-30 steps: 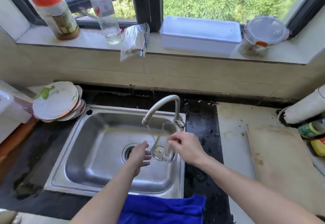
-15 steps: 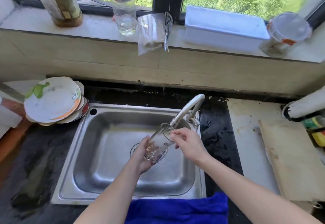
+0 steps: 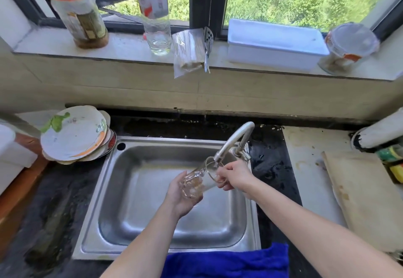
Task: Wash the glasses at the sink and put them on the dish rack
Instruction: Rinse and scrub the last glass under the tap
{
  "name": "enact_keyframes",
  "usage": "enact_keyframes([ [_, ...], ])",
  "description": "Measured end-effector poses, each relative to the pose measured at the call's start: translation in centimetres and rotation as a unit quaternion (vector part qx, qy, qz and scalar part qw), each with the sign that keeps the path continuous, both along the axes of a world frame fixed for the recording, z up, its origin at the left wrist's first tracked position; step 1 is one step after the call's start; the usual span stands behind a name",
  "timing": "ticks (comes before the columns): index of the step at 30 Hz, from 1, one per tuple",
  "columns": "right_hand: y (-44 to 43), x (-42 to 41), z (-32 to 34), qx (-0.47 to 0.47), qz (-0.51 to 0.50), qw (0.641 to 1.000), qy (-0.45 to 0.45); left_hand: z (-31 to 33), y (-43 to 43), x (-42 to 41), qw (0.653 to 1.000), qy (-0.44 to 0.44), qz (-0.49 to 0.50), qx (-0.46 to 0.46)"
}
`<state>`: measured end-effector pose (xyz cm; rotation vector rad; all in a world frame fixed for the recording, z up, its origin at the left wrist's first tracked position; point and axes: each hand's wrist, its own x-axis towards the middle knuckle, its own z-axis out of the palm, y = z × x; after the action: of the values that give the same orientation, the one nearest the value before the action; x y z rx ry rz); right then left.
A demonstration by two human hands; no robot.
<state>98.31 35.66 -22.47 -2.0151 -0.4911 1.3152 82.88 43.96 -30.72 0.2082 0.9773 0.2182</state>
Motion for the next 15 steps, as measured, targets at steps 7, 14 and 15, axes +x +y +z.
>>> enact_keyframes([
  [7,0.3,1.4,0.6,0.034,0.087,0.993,-0.073,1.4,-0.2,0.1,0.995,-0.011,-0.1,0.019],
  [14,-1.0,0.0,0.2,0.011,-0.019,0.999,0.04,0.0,-0.5,-0.1,0.998,-0.018,0.002,0.052],
  [15,-1.1,-0.1,0.5,0.005,-0.004,0.999,0.046,0.0,-0.5,-0.1,0.998,-0.003,-0.014,0.054],
])
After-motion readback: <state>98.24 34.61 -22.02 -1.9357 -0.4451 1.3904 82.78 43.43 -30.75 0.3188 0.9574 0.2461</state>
